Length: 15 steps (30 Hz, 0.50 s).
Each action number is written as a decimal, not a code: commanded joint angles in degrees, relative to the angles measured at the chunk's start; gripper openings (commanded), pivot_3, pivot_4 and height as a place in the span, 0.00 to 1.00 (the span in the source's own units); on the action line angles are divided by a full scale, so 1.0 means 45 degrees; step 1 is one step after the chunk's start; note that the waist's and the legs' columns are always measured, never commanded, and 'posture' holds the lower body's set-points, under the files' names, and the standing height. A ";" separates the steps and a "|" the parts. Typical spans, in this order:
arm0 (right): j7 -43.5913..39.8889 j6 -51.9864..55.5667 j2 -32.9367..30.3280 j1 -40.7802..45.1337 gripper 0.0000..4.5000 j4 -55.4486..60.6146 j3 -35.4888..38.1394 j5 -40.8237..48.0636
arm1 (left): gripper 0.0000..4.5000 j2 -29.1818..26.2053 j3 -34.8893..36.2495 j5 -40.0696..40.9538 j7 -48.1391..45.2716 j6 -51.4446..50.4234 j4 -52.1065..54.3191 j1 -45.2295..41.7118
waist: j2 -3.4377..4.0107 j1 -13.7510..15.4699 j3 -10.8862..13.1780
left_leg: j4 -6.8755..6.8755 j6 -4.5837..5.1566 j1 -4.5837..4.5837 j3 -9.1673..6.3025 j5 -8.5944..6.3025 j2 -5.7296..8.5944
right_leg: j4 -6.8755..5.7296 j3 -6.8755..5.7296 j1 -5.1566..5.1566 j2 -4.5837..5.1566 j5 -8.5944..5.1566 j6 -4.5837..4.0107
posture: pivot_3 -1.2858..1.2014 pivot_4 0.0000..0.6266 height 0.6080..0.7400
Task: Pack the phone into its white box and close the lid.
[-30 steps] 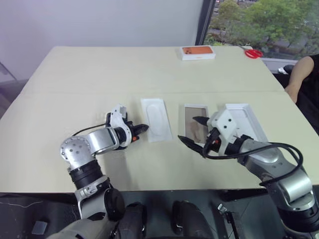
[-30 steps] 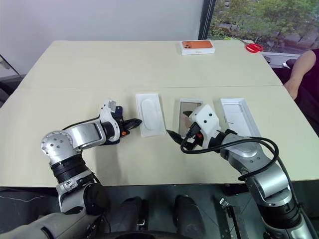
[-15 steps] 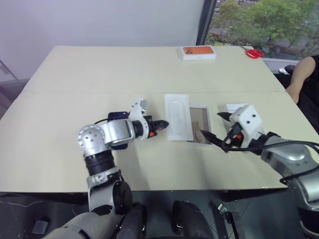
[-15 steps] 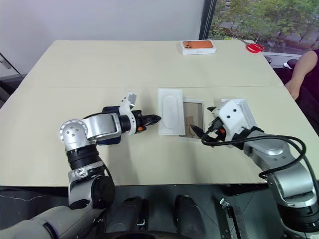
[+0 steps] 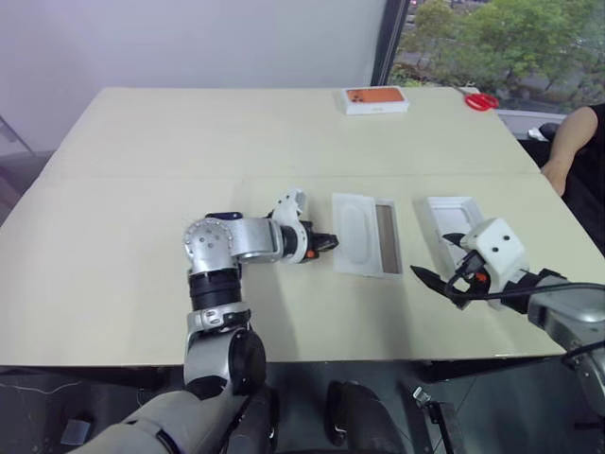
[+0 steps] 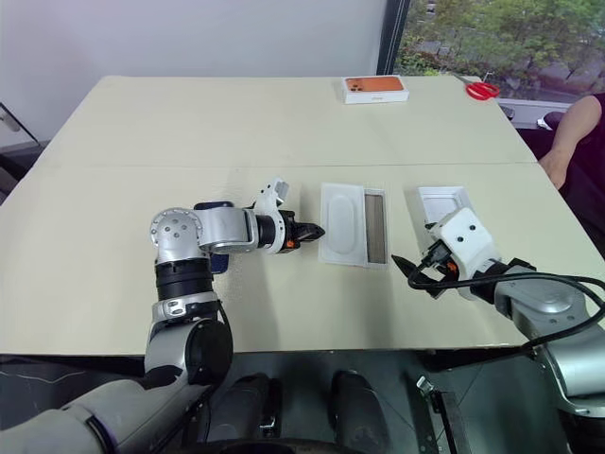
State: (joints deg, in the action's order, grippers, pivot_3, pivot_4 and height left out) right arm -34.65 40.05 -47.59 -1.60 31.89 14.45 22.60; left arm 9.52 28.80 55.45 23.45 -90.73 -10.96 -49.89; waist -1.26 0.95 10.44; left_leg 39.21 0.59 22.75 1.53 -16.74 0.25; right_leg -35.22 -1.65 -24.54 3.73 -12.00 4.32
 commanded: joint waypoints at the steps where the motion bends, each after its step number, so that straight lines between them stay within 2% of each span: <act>1: 0.0140 -0.0163 0.0128 0.0129 1.00 0.0363 0.0201 -0.0074 | 0.01 0.0793 0.0011 -0.0069 -0.0390 0.0012 0.0059 -0.0411 | 0.0000 -0.0005 0.0000 | 0.0000 0.0000 0.0000 0.0000 0.0000 0.0000 | 0.0000 0.0000 0.0000 0.0001 0.0001 0.0002 | 0.52 0.24 1.00; 4: 0.0161 -0.0174 0.0165 0.0116 1.00 0.0378 0.0192 -0.0088 | 0.01 0.0864 0.0047 -0.0082 -0.0503 -0.0012 0.0083 -0.0427 | 0.0000 -0.0013 0.0000 | 0.0000 0.0000 -0.0001 0.0000 0.0000 0.0000 | -0.0001 0.0000 0.0000 0.0000 0.0003 0.0005 | 0.52 0.24 1.00; 5: 0.0174 -0.0171 0.0182 0.0119 1.00 0.0391 0.0182 -0.0093 | 0.07 0.0874 0.0030 -0.0060 -0.0582 0.0007 0.0090 -0.0432 | 0.0000 -0.0014 0.0000 | 0.0000 0.0000 -0.0001 -0.0001 0.0000 0.0000 | -0.0001 0.0000 0.0000 0.0000 0.0003 0.0005 | 0.52 0.24 1.00; 7: 0.0194 -0.0151 0.0224 0.0121 1.00 0.0436 0.0171 -0.0092 | 0.20 0.0895 0.0007 0.0014 -0.0774 0.0022 0.0133 -0.0473 | 0.0000 -0.0014 0.0000 | 0.0000 0.0000 -0.0001 -0.0001 0.0000 -0.0001 | -0.0001 -0.0001 0.0000 -0.0001 0.0004 0.0007 | 0.52 0.24 1.00; 11: 0.0196 -0.0109 0.0275 0.0198 1.00 0.0514 0.0112 -0.0105 | 0.63 0.0565 -0.0221 0.0201 -0.1516 -0.0205 0.0559 -0.0375 | 0.0001 -0.0015 0.0000 | 0.0000 0.0000 -0.0002 -0.0001 0.0000 0.0000 | -0.0001 -0.0001 0.0000 -0.0001 0.0002 0.0004 | 0.52 0.24 1.00; 15: 0.0274 0.0024 0.0357 0.0601 1.00 0.0542 -0.0143 -0.0071 | 0.63 -0.0171 -0.0349 0.0126 -0.2184 -0.0387 0.1151 -0.0035 | 0.0002 -0.0037 0.0000 | 0.0000 0.0000 -0.0002 -0.0001 0.0000 0.0000 | 0.0000 0.0000 0.0000 -0.0002 0.0001 0.0003 | 0.52 0.24 1.00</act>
State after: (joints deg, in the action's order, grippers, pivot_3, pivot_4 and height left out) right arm -33.82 40.41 -46.05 0.08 32.44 13.51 22.15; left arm 8.94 27.97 55.29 15.37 -92.01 -8.18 -50.07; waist -1.25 0.78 10.44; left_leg 39.20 0.59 22.74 1.53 -16.74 0.25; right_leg -35.23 -1.65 -24.54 3.72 -12.00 4.33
